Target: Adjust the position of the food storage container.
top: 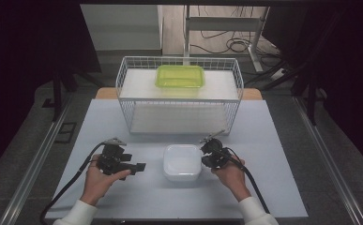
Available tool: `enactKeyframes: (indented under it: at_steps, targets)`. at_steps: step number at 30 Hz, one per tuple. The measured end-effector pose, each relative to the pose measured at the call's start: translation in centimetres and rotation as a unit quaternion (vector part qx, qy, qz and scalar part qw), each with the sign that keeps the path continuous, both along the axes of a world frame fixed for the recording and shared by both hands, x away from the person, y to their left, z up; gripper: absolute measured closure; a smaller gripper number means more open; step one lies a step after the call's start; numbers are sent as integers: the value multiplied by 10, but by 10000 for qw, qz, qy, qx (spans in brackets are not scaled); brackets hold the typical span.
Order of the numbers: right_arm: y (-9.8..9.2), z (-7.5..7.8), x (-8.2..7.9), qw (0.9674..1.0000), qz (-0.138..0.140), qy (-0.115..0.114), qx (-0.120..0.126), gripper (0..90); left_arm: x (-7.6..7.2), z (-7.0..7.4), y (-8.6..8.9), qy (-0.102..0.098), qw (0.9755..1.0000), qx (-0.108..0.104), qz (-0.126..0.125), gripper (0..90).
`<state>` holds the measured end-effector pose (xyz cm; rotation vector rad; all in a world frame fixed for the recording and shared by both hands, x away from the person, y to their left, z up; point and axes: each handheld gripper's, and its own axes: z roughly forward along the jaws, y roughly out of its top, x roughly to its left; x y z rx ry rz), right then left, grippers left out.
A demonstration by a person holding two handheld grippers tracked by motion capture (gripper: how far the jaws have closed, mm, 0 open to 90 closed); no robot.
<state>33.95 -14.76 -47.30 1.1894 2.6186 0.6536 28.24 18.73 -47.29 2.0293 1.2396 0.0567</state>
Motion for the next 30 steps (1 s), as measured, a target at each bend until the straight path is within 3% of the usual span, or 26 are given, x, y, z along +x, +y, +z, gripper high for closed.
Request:
enactKeyframes:
  at_steps: [5, 9, 10, 13, 15, 19, 23, 24, 30]
  targets:
    - [-12, 8, -2, 9997, -134, -123, 141, 891, 0, 1, 2, -39, 10000, 15, 7, 239]
    - [-27, 16, -7, 9984, -250, -308, 395, 831, -1, 0, 3, -137, 9999, 20, 34, 245]
    - [-37, 19, -10, 9970, -375, -451, 502, 722, -2, 0, 4, -253, 9997, 40, 65, 248]
    - [-50, 22, -13, 9942, -633, -657, 572, 533, -1, 1, 5, -396, 9990, -53, 180, 250]
    - [-56, 24, -15, 9925, -709, -668, 741, 447, -2, 1, 5, -443, 9987, -117, 213, 250]
    - [-64, 26, -15, 9896, -773, -655, 1017, 356, -3, 1, 7, -485, 9985, -108, 208, 249]
    - [-66, 27, -17, 9882, -743, -630, 1182, 331, -5, 1, 7, -430, 9989, -119, 139, 244]
    - [-68, 29, -19, 9869, -688, -559, 1345, 320, -7, 1, 6, -413, 9990, -150, 99, 243]
    - [-73, 32, -24, 9831, -699, -461, 1631, 297, -9, 2, 4, -363, 9990, -220, 143, 239]
